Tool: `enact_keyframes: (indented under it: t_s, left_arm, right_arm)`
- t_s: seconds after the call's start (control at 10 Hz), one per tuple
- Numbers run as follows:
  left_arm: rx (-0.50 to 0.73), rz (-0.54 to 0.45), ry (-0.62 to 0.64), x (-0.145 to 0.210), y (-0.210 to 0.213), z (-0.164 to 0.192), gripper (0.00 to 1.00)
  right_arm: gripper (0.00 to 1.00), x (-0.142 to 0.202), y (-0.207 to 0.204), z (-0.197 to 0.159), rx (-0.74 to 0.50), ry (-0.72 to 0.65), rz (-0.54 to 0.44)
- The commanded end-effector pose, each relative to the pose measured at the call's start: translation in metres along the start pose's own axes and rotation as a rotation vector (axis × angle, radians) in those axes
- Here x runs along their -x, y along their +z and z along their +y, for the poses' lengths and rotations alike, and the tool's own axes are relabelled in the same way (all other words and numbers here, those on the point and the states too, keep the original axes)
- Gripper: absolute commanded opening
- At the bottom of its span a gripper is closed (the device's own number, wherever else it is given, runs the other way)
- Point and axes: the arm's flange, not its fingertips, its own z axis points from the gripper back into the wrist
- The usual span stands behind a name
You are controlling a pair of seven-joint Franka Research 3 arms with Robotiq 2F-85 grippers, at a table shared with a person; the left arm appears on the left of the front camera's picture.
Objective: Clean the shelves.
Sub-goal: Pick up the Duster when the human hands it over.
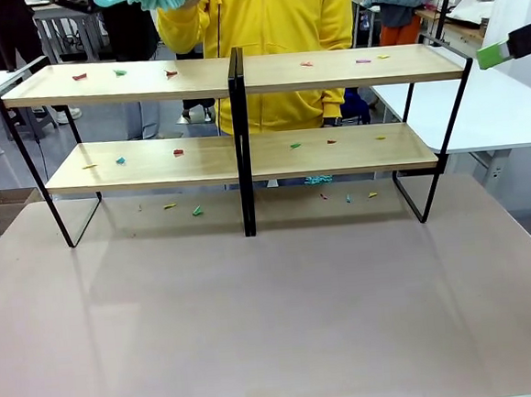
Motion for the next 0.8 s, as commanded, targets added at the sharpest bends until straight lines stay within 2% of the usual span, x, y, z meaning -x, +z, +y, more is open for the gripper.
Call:
enact_keyframes:
  t_s: [0.0, 0.1, 0.5, 0.6, 0.7]
  left_arm:
    - [0.004, -0.064, 0.016, -0.004, -0.003, 0.001, 1.0]
    - [-0.013, -0.097, -0.008, -0.006, -0.007, 0.006, 1.0]
    - [-0.129, -0.108, -0.019, -0.001, -0.016, 0.015, 1.0]
    - [-0.162, -0.089, -0.033, 0.0, -0.017, 0.015, 0.42]
    - [-0.178, -0.09, -0.045, 0.002, -0.018, 0.015, 0.42]
  right_arm:
    - [1.0, 0.0, 0.0, 0.0, -0.001, 0.0, -0.001]
    - [1.0, 0.0, 0.0, 0.0, -0.001, 0.0, -0.001]
    - [1.0, 0.0, 0.0, 0.0, -0.001, 0.0, -0.001]
    - [1.0, 0.0, 0.0, 0.0, -0.001, 0.0, -0.001]
    - [1.0, 0.0, 0.0, 0.0, -0.001, 0.0, -0.001]
